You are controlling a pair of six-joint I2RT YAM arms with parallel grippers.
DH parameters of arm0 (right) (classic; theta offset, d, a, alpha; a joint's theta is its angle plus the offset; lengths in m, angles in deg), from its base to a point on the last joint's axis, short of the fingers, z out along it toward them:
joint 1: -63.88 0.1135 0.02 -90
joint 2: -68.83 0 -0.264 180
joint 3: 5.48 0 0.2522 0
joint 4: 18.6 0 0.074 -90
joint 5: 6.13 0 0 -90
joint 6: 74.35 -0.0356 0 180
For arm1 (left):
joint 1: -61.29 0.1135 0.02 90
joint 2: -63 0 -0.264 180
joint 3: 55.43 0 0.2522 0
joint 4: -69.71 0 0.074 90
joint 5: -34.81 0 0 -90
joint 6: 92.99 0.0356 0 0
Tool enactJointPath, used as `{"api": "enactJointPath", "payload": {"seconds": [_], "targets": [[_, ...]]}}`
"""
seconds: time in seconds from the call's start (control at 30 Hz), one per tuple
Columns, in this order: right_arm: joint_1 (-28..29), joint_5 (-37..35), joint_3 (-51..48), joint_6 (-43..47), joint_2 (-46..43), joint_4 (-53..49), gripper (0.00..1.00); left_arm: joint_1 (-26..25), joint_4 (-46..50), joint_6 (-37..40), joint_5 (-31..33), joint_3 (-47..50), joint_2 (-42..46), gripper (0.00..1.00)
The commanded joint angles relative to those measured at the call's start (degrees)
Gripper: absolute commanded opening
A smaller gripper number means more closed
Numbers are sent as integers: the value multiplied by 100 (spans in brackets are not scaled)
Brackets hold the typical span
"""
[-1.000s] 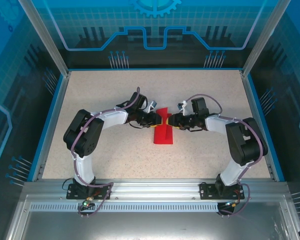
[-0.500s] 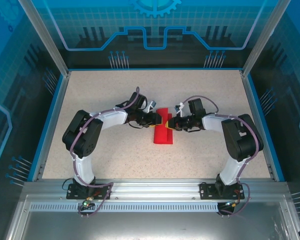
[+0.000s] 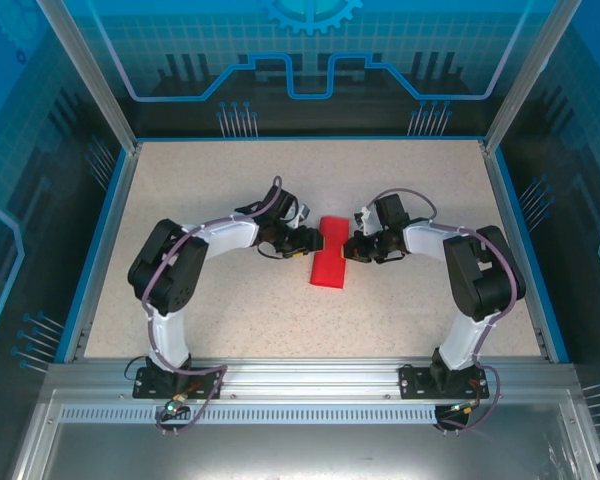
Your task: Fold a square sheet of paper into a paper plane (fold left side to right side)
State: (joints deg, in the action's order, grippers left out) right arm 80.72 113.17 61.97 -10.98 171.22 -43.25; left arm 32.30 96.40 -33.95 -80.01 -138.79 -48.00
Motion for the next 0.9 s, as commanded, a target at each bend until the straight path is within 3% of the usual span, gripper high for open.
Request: {"api": "enactJointPath", "payload": {"seconds": [0.0,0.23,0.37,0.63,0.87], "targets": [[-39,-95,100,121,136,-204,4,-65,356,133,146,-358,-234,57],[-34,-98,88,126,139,-194,7,-120,492,141,293,-586,-529,48],[-43,-197,34,149,-31,-198,17,-181,619,180,343,-719,-682,40],[-163,-1150,-206,303,-880,-484,42,-212,807,237,534,-852,-844,39],[-289,-1394,-297,392,-1324,-617,46,-220,842,231,566,-866,-905,39]]}}
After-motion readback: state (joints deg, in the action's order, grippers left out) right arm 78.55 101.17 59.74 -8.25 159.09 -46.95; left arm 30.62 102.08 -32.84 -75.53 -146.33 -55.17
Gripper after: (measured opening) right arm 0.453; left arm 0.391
